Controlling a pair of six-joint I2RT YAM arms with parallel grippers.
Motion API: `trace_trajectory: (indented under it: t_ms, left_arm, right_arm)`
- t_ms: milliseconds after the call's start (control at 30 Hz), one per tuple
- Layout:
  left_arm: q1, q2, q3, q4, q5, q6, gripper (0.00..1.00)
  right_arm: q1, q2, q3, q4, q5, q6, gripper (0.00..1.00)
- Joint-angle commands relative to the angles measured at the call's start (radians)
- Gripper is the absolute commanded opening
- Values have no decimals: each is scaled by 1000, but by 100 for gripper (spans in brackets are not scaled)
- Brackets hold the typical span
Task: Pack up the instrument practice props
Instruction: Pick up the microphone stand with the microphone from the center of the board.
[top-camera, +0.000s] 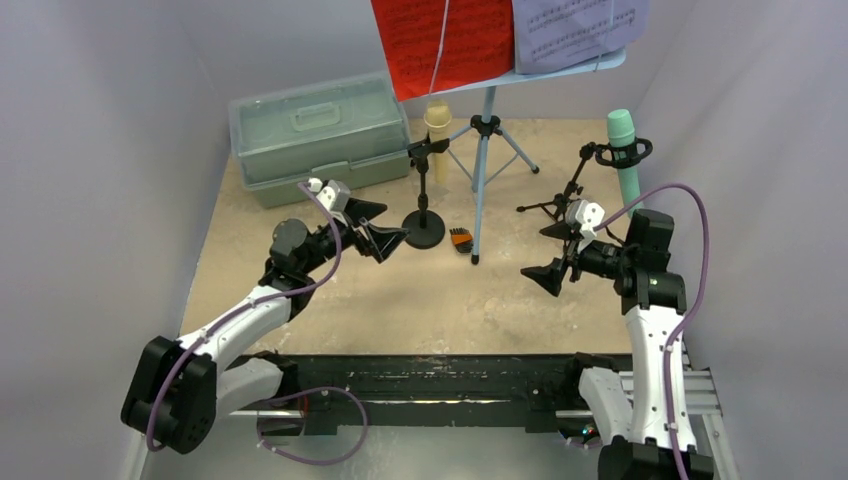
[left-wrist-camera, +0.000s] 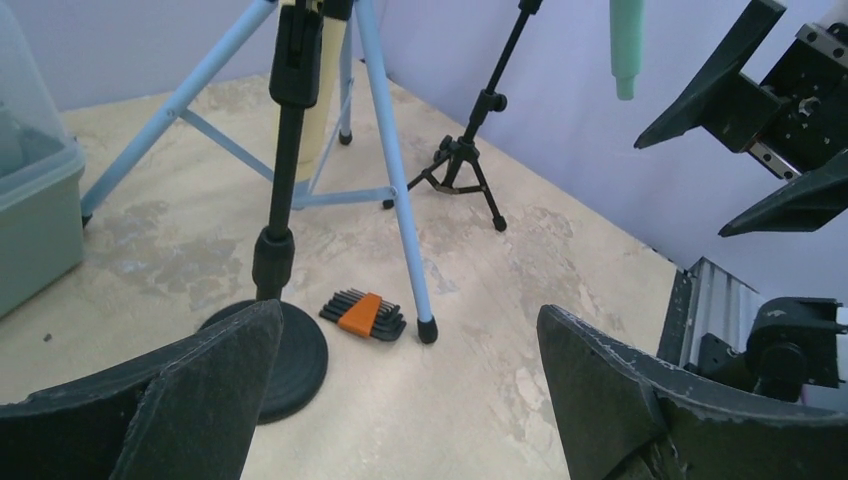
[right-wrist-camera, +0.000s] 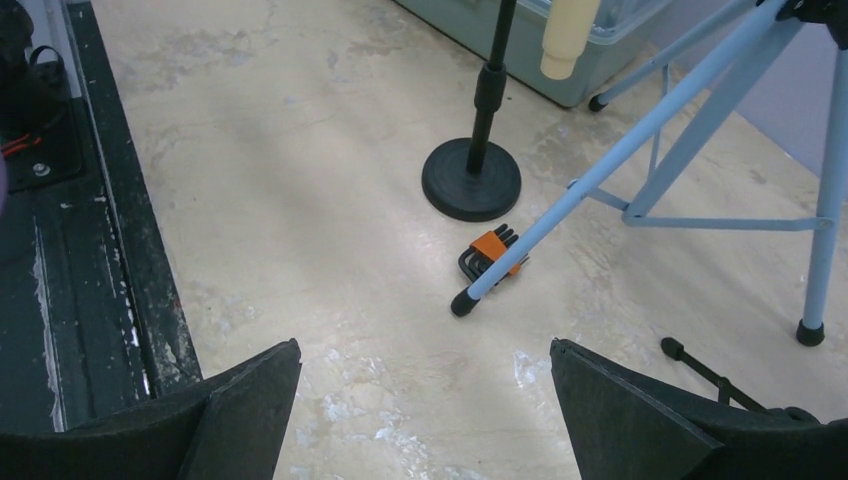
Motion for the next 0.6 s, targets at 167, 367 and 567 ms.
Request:
trace_trajectory:
  t_ms: [167, 367, 567]
  left_arm:
    - [-5, 178, -23, 463, 25, 68, 97]
    - [-42, 297, 39, 513, -2, 131, 94]
    - [-85, 452, 177, 440, -74, 283, 83]
  right_arm:
    - [6, -1, -11, -59, -57, -139, 99]
    - [7, -10, -18, -69, -56, -139, 99]
    - [8, -13, -23, -70, -55, -137, 99]
